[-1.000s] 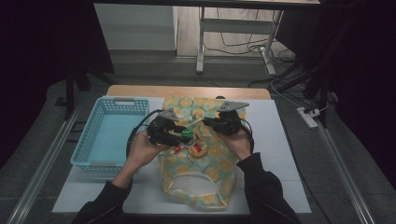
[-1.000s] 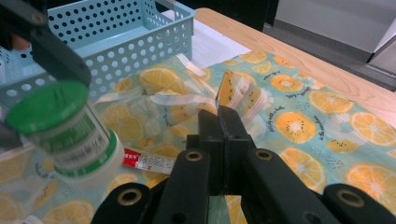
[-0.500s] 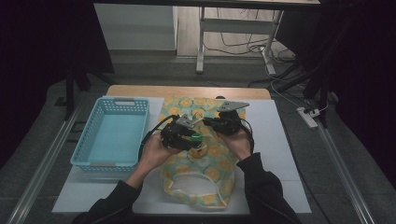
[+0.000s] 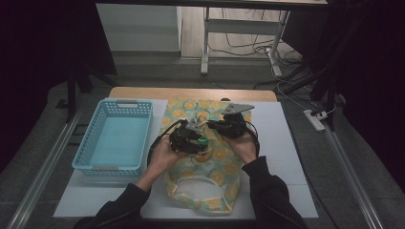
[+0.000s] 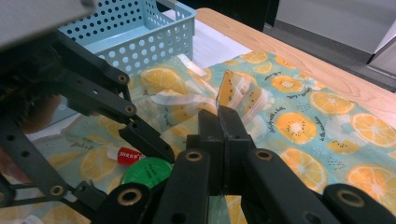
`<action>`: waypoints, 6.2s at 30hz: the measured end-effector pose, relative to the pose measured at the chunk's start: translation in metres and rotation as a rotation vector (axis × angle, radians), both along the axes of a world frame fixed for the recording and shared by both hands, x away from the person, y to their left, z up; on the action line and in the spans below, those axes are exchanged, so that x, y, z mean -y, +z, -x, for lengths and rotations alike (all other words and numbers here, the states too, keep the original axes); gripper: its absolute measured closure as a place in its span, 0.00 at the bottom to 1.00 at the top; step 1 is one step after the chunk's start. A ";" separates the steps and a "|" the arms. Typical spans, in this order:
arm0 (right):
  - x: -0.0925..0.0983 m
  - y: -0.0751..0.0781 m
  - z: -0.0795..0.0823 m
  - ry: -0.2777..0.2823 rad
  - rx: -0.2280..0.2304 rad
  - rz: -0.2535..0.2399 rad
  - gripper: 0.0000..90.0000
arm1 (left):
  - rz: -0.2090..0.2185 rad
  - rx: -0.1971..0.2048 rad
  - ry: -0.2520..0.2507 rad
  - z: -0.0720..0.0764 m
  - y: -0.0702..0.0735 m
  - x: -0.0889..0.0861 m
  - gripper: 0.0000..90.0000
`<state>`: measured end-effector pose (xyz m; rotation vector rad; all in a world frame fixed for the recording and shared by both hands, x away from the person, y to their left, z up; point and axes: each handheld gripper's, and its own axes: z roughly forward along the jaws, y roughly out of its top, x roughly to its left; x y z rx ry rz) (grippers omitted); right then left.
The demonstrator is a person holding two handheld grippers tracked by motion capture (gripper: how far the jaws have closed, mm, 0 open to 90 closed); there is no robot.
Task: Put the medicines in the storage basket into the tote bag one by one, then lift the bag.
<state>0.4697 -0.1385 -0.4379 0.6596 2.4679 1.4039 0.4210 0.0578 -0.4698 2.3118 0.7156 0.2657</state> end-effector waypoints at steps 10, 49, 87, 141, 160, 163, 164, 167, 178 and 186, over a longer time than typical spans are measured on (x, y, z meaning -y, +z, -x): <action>0.000 0.000 0.000 0.001 0.001 0.000 1.00 | 0.040 -0.025 -0.006 -0.006 -0.005 -0.002 0.51; 0.001 0.003 0.003 0.007 0.006 -0.006 1.00 | 0.204 -0.084 -0.093 0.050 0.007 -0.026 0.01; -0.001 0.003 0.004 0.017 0.001 -0.002 1.00 | 0.006 -0.097 -0.106 0.064 -0.054 -0.001 0.00; 0.000 0.006 0.004 0.033 -0.020 0.010 1.00 | 0.048 -0.216 0.028 0.056 -0.039 -0.009 1.00; 0.007 0.024 0.008 0.054 -0.073 -0.044 1.00 | 0.162 -0.208 0.029 0.049 -0.005 -0.028 1.00; 0.006 0.026 0.009 0.060 -0.074 -0.043 1.00 | 0.185 -0.206 0.029 0.048 0.002 -0.032 1.00; 0.005 0.027 0.009 0.062 -0.074 -0.041 1.00 | 0.189 -0.205 0.026 0.047 0.004 -0.033 1.00; 0.003 0.031 0.010 0.067 -0.068 -0.030 1.00 | 0.197 -0.206 0.020 0.045 0.011 -0.035 1.00; -0.004 0.050 0.014 0.094 -0.045 -0.002 1.00 | 0.222 -0.199 0.001 0.034 0.045 -0.042 1.00; -0.009 0.060 0.016 0.123 -0.067 -0.011 1.00 | 0.243 -0.174 0.000 0.023 0.074 -0.052 1.00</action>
